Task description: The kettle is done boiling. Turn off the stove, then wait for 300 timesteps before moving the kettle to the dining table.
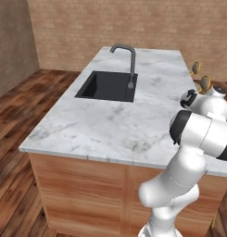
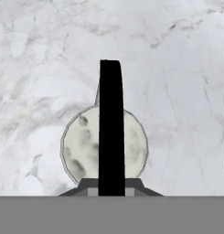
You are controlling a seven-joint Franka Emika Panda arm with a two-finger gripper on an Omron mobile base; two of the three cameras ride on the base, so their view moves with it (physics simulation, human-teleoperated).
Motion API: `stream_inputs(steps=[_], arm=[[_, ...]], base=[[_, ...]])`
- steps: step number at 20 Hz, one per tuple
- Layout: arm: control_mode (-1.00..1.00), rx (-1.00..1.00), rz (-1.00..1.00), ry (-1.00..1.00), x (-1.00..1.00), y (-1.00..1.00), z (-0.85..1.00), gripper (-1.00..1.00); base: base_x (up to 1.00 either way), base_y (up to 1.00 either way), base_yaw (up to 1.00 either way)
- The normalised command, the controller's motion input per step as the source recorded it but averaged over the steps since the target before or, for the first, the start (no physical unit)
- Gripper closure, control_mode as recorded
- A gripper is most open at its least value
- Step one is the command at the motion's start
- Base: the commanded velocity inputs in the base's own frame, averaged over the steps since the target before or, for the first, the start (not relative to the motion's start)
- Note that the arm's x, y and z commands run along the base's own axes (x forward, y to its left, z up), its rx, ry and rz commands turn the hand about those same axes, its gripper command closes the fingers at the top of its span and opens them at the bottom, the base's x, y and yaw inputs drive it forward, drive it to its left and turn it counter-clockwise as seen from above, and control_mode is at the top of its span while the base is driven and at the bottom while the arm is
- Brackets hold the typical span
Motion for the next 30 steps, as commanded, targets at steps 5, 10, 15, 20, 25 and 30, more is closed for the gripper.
stream_inputs(steps=[5,10,15,20,25,30], arm=[[-1.00,-0.02,0.00,-0.02,0.00,0.00,-0.16,-1.00],[-1.00,0.00,0.00,-0.03,0.00,0.00,-0.08,-1.00],[-1.00,0.00,0.00,0.00,0.00,0.05,0.00,-1.00],[-1.00,0.00,0.00,0.00,-0.07,0.07,0.14,-1.00],[-1.00,0.00,0.00,0.00,-0.07,0.08,0.42,-1.00],[-1.00,0.00,0.01,0.00,-0.11,0.05,0.54,-1.00]], base=[[0.00,0.00,0.00],[0.00,0.00,0.00],[0.00,0.00,0.00],[0.00,0.00,0.00],[0.00,0.00,0.00],[0.00,0.00,0.00]])
